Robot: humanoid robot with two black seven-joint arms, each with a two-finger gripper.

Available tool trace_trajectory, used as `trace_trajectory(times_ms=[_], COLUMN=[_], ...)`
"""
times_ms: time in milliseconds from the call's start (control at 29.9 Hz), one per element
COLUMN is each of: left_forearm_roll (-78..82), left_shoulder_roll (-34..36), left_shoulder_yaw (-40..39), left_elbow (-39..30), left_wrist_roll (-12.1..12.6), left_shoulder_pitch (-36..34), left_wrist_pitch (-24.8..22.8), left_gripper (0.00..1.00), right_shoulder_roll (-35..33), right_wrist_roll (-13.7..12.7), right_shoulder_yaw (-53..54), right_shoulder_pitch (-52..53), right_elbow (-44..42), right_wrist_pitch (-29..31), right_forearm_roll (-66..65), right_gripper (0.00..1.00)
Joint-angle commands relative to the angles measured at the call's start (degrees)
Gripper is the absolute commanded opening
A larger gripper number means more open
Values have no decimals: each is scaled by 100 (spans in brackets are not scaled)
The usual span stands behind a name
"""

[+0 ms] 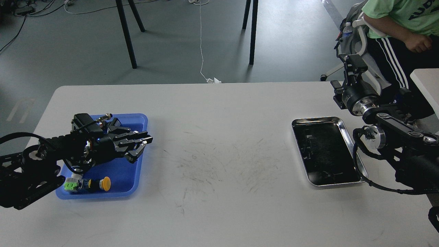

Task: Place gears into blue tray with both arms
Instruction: 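Carry the black part into the blue tray with the left gripper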

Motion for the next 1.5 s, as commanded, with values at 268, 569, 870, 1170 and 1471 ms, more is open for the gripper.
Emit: trace_trajectory(times_ms=[268, 569, 870, 1170, 1471], left_forearm_roll=[-227, -474, -500, -535, -535], left_shoulder_roll=[1371, 1433, 1363, 1249, 1099], left_shoulder_yaw=[72, 81, 81, 55, 72], left_elbow=[-628, -1042, -998, -832, -673], left_wrist_roll=[2, 2, 2, 2, 2], left_shoulder_pitch=[226, 798, 1044, 1080, 1071], left_wrist_pitch=[350, 420, 455, 455, 455], left_gripper=[10, 10, 11, 13, 25], right_shoulder_roll=[2, 2, 11, 11, 2], right_wrist_roll=[8, 8, 8, 17, 8], right_shoulder_yaw=[0, 0, 9, 0, 0], right_shoulder_pitch=[1, 27, -8, -17, -17], right_elbow=[9, -9, -9, -9, -9], right_wrist_pitch=[7, 113, 113, 113, 113], right_forearm_roll=[-6, -129, -129, -129, -129], right_gripper=[97, 97, 97, 97, 97])
